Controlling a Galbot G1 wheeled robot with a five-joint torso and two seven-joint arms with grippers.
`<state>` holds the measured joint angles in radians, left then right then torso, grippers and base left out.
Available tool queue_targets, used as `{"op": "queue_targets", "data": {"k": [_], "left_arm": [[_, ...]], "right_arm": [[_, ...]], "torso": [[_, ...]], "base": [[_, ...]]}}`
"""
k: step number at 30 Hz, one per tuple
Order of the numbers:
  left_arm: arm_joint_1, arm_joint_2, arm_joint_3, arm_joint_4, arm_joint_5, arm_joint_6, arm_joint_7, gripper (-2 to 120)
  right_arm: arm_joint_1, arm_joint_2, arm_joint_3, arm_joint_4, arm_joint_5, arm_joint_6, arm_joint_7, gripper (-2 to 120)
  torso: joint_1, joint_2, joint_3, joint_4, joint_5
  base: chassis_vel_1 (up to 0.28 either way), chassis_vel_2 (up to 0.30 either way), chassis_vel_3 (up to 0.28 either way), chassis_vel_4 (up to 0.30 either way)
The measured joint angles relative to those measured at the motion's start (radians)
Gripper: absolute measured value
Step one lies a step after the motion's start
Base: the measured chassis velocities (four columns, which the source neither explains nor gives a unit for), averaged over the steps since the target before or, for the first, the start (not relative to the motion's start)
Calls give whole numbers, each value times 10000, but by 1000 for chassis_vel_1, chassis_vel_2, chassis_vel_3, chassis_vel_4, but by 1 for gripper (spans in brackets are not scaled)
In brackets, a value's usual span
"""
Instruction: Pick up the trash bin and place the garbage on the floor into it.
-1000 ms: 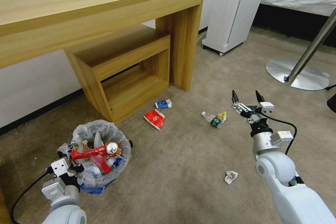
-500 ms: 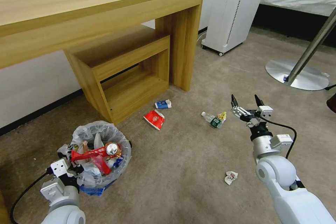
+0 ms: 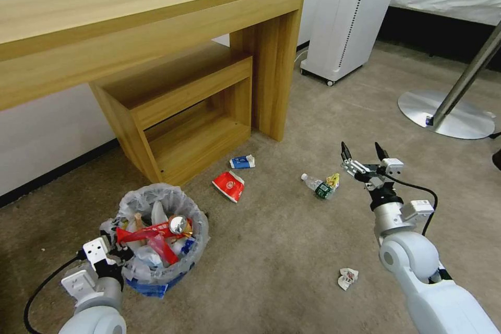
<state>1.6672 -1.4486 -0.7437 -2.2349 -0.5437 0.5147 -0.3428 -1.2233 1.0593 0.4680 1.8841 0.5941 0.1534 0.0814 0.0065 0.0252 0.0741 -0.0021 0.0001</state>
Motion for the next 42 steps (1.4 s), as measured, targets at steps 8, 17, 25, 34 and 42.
{"op": "queue_targets", "data": {"k": [8,17,25,34,42], "left_arm": [[663,994,-11,-788,-1406,1113,-297,0],[599,2140,26,-642,-2196,1248,-317,0],[196,2696,49,-402,-2795,1310,-473,0],[102,2696,195,-284,-2826,1314,-483,0],[169,2539,226,-279,-2601,1244,-454,0]], "right_arm": [[37,-238,-35,-29,134,-85,-40,100],[-1,-252,-162,-46,238,-159,-65,100],[-152,-262,-80,18,261,-198,-108,100],[-337,-248,189,50,257,-96,-80,100],[-551,-261,332,130,272,-188,-48,100]], "torso": [[0,0,0,1,0],[0,0,0,0,-2],[0,0,1,-1,0],[0,0,0,0,0],[0,0,0,0,0]], "base": [[0,0,0,0],[0,0,0,0],[0,0,0,0],[0,0,0,0],[0,0,0,0]]}}
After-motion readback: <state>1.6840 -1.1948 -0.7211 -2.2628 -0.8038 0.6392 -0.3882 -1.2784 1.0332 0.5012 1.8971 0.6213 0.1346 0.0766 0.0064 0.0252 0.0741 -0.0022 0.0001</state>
